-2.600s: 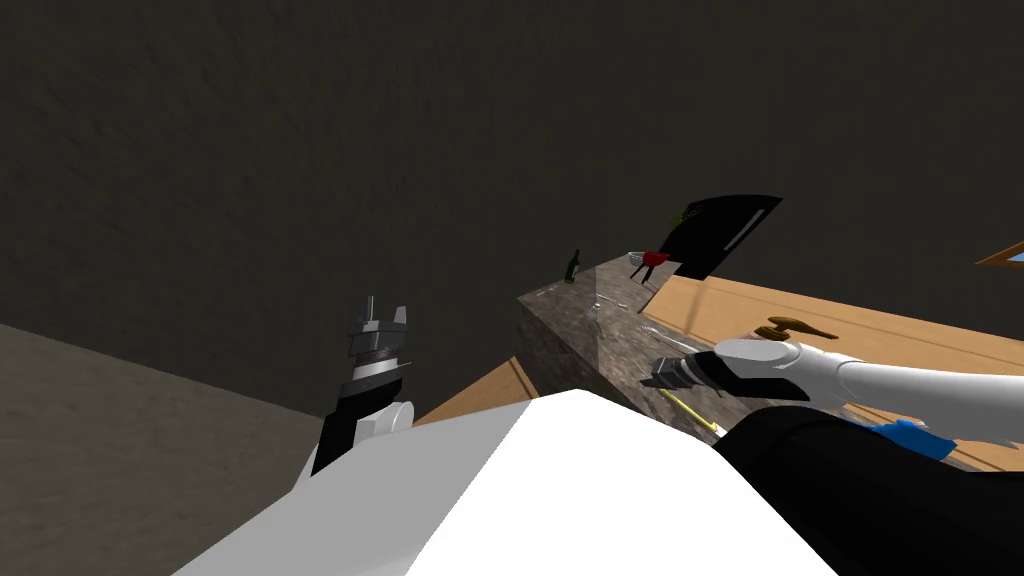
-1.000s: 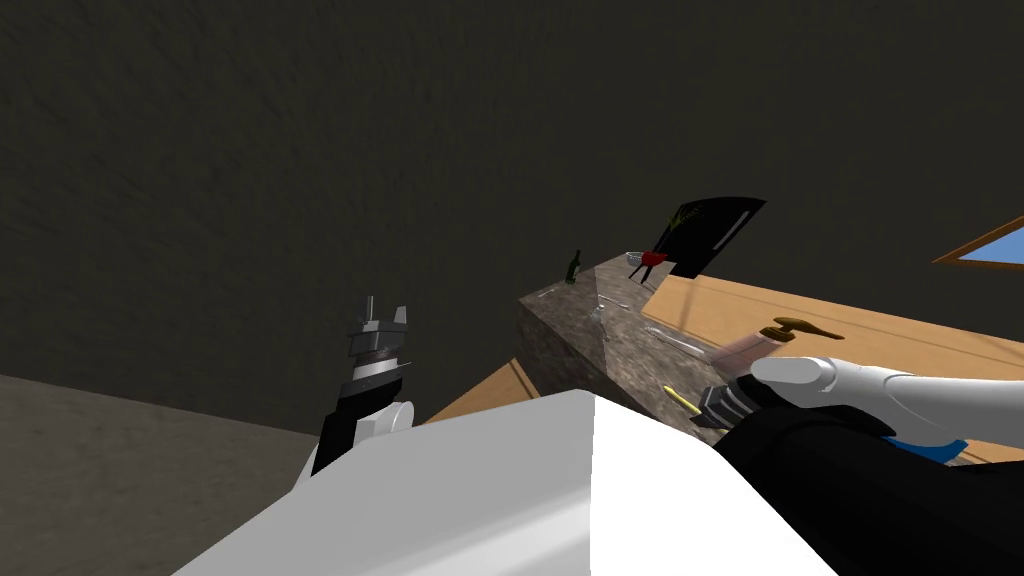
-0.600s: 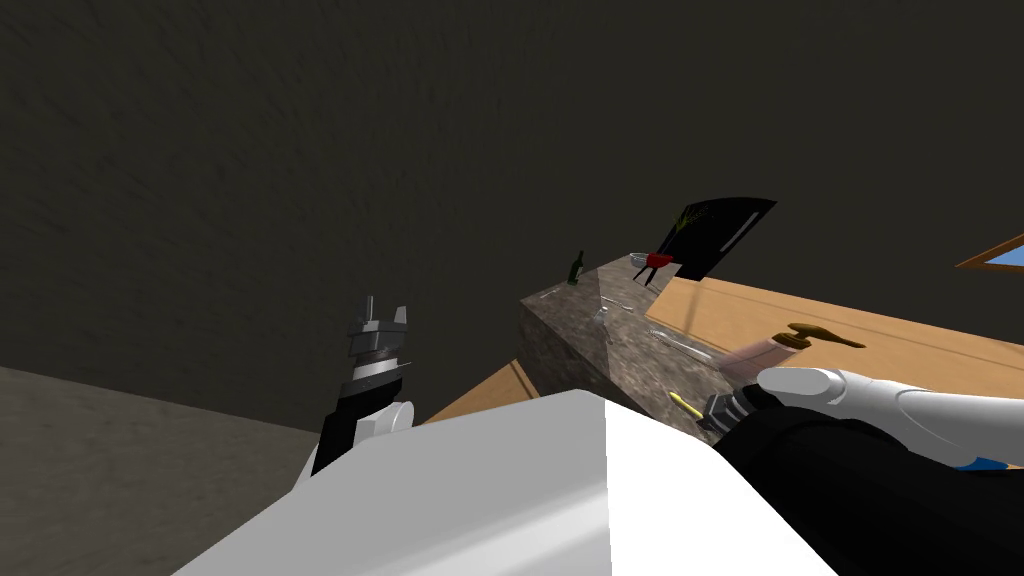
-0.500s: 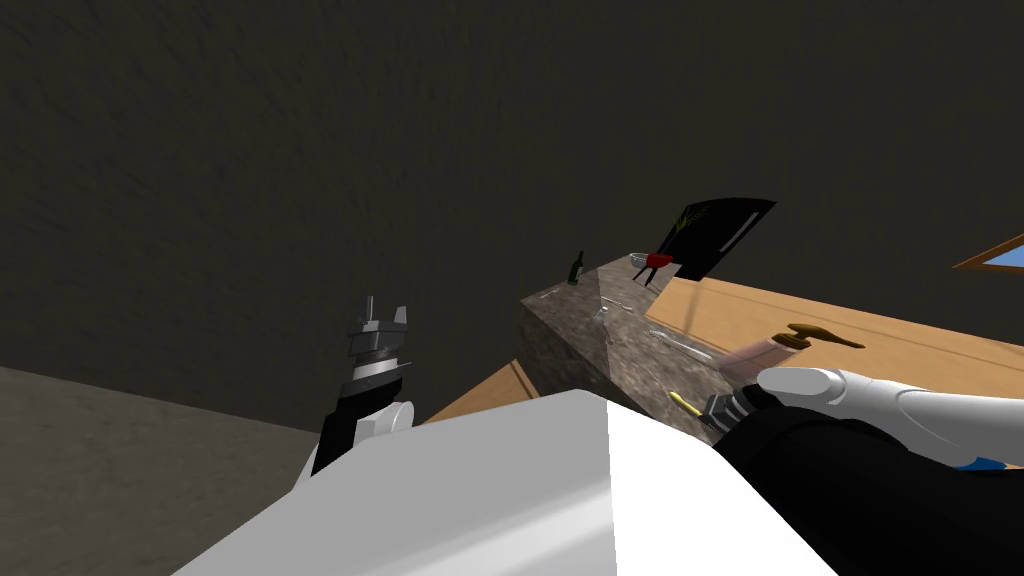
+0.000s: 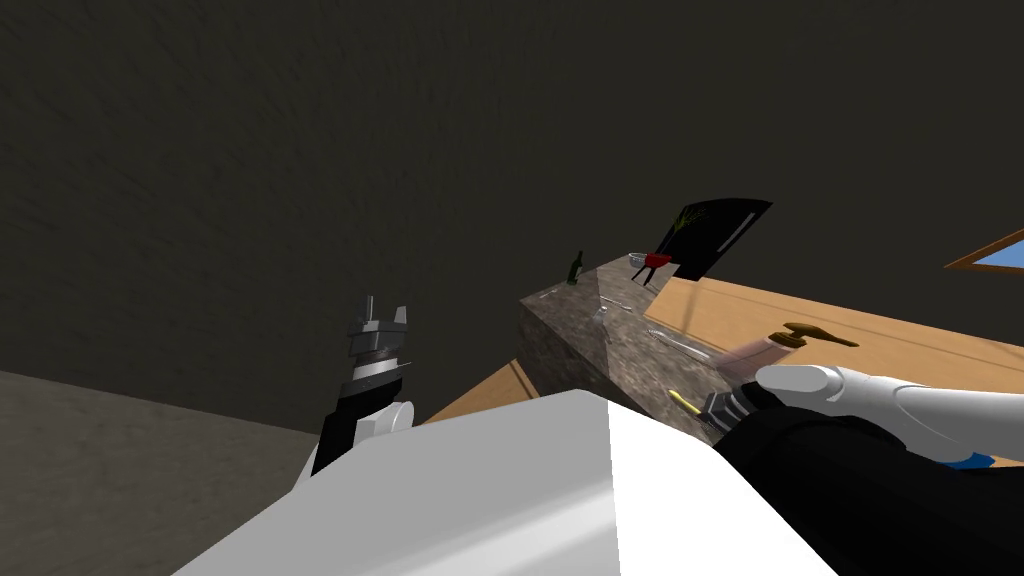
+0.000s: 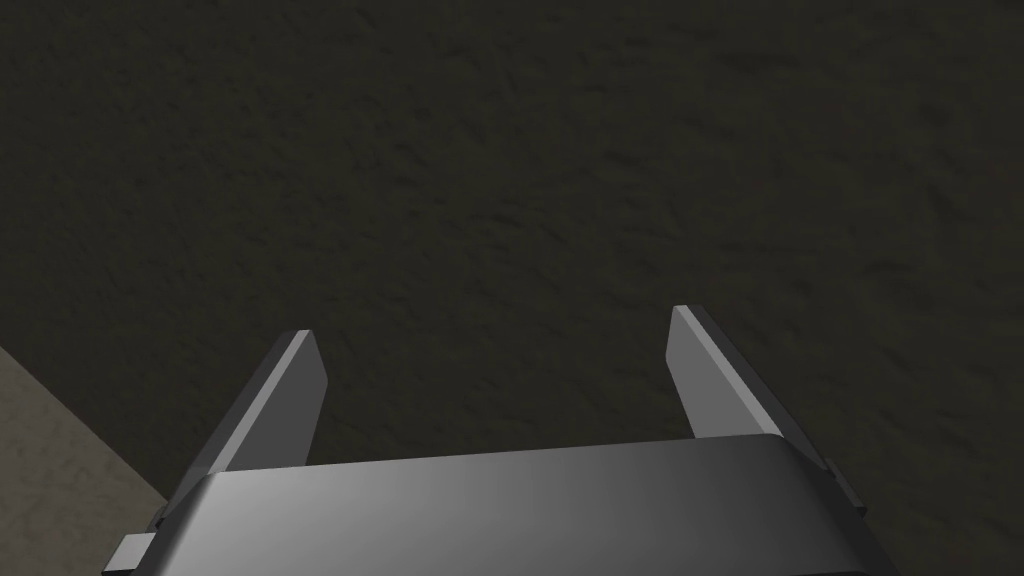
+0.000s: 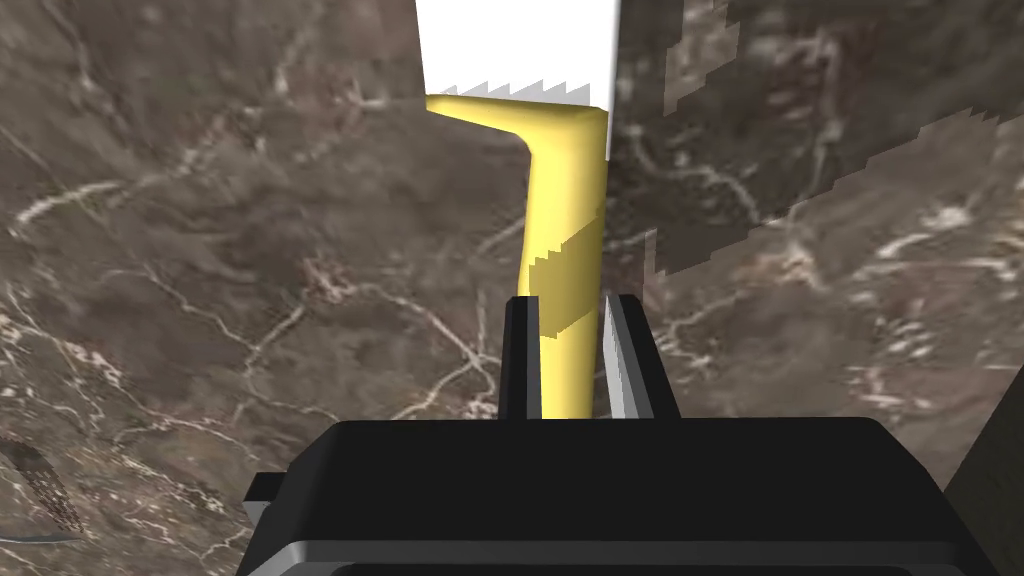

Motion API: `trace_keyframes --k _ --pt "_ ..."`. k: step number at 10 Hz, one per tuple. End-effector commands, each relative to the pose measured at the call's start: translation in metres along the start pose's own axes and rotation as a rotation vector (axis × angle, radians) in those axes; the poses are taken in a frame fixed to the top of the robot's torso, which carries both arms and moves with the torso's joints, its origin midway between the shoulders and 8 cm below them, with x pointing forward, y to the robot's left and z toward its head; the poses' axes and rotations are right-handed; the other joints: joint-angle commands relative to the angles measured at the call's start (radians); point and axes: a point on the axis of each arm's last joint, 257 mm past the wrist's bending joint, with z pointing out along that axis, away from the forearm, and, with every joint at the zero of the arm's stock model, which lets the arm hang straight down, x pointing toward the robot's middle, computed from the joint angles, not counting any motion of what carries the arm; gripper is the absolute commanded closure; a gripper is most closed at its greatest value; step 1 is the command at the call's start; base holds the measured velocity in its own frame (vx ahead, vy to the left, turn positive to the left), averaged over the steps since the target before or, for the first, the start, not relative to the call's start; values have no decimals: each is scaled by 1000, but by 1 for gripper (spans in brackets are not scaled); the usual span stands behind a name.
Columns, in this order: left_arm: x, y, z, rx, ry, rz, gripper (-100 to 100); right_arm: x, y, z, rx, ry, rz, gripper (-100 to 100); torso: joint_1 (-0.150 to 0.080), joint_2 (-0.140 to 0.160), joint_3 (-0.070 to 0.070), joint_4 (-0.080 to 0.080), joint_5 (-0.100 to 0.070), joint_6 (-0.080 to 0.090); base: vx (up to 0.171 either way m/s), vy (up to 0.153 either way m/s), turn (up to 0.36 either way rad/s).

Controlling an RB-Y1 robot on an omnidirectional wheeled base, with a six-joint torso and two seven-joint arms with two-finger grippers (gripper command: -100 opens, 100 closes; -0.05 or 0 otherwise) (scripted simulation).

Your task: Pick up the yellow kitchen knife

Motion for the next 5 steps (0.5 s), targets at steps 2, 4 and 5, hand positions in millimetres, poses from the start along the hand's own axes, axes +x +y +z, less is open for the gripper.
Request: trace_keyframes --k 2,4,5 --pt "0 0 0 0 0 0 0 -14 -6 -12 0 -1 -12 100 1 1 0 0 0 0 -26 11 -76" --pt "0 0 0 0 0 0 0 -17 -7 -13 1 -1 -18 100 1 1 1 0 0 0 -21 8 -39" --pt "0 0 0 0 0 0 0 -18 -7 -13 0 -1 -16 0 0 1 1 0 0 0 0 0 0"
